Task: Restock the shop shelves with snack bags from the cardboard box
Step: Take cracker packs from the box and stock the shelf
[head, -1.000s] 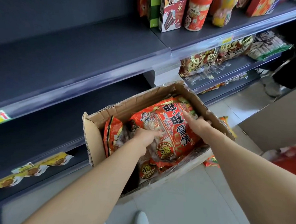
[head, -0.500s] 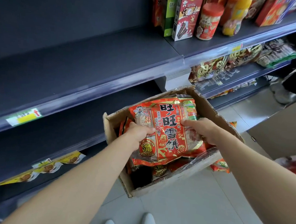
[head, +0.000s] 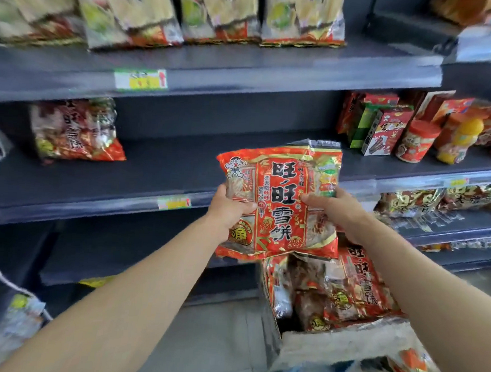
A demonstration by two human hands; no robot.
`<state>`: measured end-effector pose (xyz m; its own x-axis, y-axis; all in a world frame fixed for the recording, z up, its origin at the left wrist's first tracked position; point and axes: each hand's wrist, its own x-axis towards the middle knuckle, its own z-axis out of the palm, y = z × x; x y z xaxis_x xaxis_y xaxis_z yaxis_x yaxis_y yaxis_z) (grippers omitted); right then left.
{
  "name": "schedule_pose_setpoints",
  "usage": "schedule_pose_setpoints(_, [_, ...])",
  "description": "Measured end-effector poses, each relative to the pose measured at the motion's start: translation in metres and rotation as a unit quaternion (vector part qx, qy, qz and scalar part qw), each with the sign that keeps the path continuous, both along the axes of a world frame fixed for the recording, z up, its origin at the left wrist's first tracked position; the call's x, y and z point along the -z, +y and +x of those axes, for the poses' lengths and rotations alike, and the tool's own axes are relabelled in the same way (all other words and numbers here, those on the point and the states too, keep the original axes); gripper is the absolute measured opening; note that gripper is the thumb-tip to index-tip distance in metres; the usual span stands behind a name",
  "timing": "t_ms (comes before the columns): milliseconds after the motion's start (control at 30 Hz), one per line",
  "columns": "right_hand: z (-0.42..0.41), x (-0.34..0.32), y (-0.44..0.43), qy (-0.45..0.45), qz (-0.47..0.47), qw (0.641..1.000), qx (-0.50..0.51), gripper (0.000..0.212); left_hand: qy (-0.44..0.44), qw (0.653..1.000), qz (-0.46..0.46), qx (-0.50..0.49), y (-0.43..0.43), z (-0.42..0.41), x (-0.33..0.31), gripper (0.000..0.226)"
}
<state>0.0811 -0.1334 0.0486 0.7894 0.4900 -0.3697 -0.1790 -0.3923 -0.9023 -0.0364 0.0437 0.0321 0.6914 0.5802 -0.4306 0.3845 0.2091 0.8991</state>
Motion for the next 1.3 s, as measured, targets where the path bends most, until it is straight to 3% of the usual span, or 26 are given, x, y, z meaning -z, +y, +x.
schedule_pose_setpoints(100, [-0.026,-0.011,0.056,0.000,0.016,0.998,-0.068,0.061,-0.012,0.998,0.017,-0.054,0.043,-0.045,-0.014,0.078])
schedule_pose_setpoints(233, [-0.066,-0.024,0.131,-0.045,0.024,0.983,-0.174,0.036,-0.009,0.988,0.046,-0.148,0.102,-0.104,-0.027,0.083])
schedule_pose_setpoints(333, [-0.095,-0.026,0.186,-0.044,0.035,0.977,-0.205,0.037,0.003,0.978,0.045,-0.202,0.146,-0.142,-0.032,0.074])
schedule_pose_setpoints(467, [-0.124,-0.021,0.260,-0.038,0.038,0.977,-0.206,0.068,0.004,0.970,0.058,-0.237,0.207,-0.181,-0.033,0.066])
schedule_pose_setpoints(633, [-0.154,-0.017,0.344,-0.070,0.025,0.975,-0.210,0.066,-0.013,0.961,0.091,-0.261,0.286,-0.208,-0.028,0.050])
schedule_pose_setpoints(1000, [-0.171,0.035,0.495,-0.156,0.021,0.979,-0.129,0.051,-0.067,0.956,0.112,-0.261,0.444,-0.208,0.009,0.063])
schedule_pose_setpoints(1300, [-0.162,0.079,0.554,-0.207,-0.042,0.973,-0.094,0.064,-0.068,0.957,0.094,-0.268,0.506,-0.181,0.055,0.049])
